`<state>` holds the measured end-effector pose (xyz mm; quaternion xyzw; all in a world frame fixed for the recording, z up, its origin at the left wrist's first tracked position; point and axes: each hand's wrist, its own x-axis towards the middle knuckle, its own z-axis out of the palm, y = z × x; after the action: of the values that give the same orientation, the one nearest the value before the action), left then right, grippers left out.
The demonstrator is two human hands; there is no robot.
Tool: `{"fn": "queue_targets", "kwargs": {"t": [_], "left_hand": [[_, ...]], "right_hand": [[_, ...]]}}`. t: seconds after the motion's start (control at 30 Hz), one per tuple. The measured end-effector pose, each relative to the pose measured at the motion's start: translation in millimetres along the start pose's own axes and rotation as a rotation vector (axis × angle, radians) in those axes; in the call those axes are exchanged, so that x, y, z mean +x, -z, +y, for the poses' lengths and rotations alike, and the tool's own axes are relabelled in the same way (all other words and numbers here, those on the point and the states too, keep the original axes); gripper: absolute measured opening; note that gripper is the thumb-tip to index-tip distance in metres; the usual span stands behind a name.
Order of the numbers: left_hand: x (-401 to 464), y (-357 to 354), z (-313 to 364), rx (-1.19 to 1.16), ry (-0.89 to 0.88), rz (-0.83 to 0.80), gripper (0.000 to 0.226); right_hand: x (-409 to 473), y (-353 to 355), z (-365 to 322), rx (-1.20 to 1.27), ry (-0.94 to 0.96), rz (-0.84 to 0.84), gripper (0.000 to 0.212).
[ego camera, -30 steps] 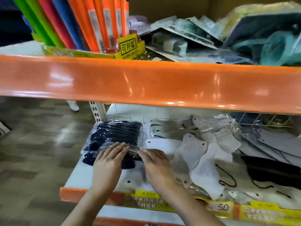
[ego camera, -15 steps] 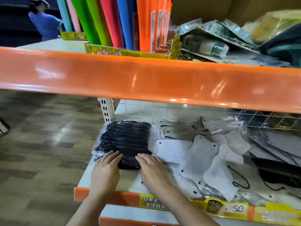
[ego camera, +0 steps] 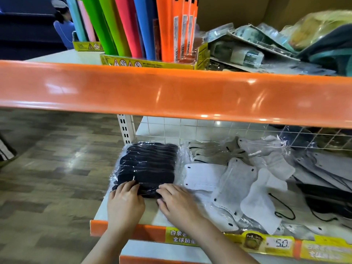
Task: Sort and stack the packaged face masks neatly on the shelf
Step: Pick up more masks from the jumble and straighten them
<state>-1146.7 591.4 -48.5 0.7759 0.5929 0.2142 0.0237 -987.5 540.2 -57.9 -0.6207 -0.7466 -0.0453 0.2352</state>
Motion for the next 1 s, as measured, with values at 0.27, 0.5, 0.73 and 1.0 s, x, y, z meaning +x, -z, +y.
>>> {"fn": "queue_targets", "kwargs": {"t": [0.27, 0.5, 0.73, 1.0], "left_hand": [[5, -2, -2, 0.029, -0.025, -0.110, 0.055], [0, 0, 22, -0.038, -0.090, -0.092, 0.050], [-5, -7, 120, -0.236, -0.286, -0.046, 0.046], [-24, -32, 240, -0.350, -0.460, -0.130, 0.037]], "right_hand": [[1, 1, -1, 0.025, -0.025, -0.032, 0.039], [7, 17, 0, 0.052, -0.029, 0.065, 0.036], [-22, 58, 54, -0.016, -0.170, 0.139, 0.037], [-81, 112, 139, -0.035, -0.363, 0.218, 0.034]]}}
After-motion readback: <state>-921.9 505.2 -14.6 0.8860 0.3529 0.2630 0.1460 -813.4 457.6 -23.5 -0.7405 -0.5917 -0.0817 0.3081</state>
